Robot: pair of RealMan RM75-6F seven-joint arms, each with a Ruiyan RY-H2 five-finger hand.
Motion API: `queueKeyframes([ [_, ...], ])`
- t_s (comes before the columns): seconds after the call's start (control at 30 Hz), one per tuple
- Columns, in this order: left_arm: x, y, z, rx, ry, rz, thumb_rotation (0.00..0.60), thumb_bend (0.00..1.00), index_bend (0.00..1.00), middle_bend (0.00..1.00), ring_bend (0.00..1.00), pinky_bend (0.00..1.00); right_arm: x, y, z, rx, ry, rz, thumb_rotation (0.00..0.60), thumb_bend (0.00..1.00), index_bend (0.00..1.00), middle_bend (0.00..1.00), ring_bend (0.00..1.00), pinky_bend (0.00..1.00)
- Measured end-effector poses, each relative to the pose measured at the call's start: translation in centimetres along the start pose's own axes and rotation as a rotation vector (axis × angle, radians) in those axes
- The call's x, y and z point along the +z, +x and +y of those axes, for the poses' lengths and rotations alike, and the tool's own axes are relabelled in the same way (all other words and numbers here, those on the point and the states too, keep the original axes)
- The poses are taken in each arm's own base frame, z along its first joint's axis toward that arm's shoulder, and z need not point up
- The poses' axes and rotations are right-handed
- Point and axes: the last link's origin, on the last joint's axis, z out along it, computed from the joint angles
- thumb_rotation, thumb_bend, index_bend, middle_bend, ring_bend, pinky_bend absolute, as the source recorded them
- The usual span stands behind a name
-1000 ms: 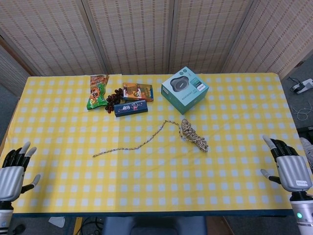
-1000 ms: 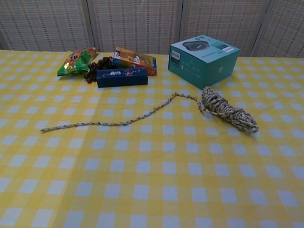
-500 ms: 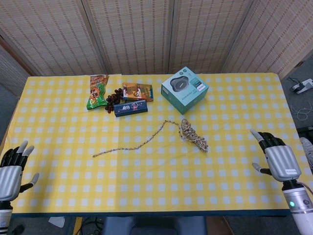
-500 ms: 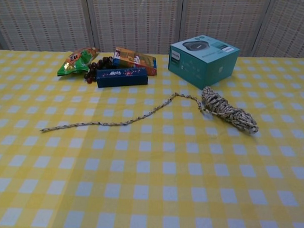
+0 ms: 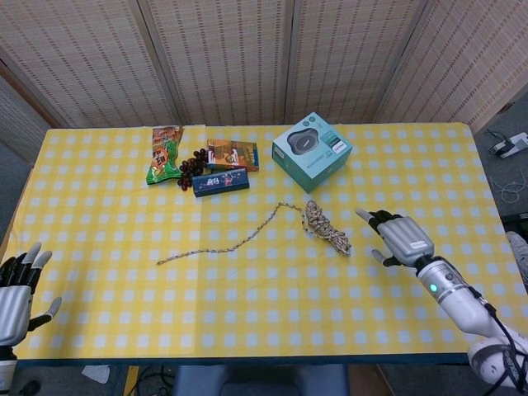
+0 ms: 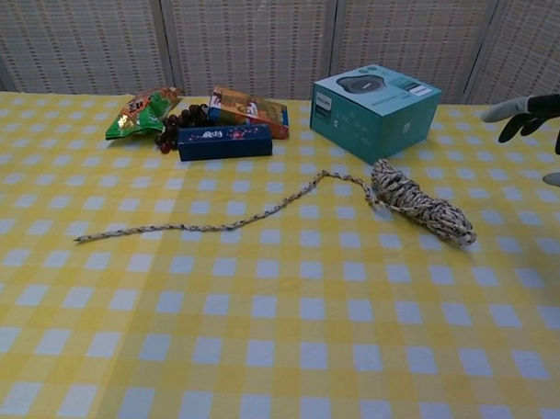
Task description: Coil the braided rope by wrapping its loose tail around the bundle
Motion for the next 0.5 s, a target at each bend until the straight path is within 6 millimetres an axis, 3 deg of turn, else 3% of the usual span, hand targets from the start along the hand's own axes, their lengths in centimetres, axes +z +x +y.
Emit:
queueKeyframes([
  [0.1, -0.1, 0.0, -0.1, 0.006, 0.003, -0.005, 0.6, 0.31, 0.13, 0.03, 0.08, 0.04, 2.1, 0.4, -0.5, 0.016, 0.006, -0.032, 0.6, 0.67, 0.0, 0.15, 0.11, 0.26],
  [0.2, -0.1, -0.1, 0.0, 0.004, 0.0, -0.007, 0.6, 0.31, 0.13, 0.03, 0.08, 0.04, 3.5, 0.6, -0.8, 0.026, 0.009, -0.048, 0.6, 0.76, 0.0, 0.15, 0.11, 0.26],
  [0.5, -0.1, -0.3, 0.2, 0.001, -0.008, -0.015, 0.6, 0.31, 0.13, 0.03, 0.08, 0.04, 8.8, 0.3, -2.1, 0.062, 0.006, -0.102, 0.6, 0.78, 0.0, 0.15, 0.11, 0.23],
])
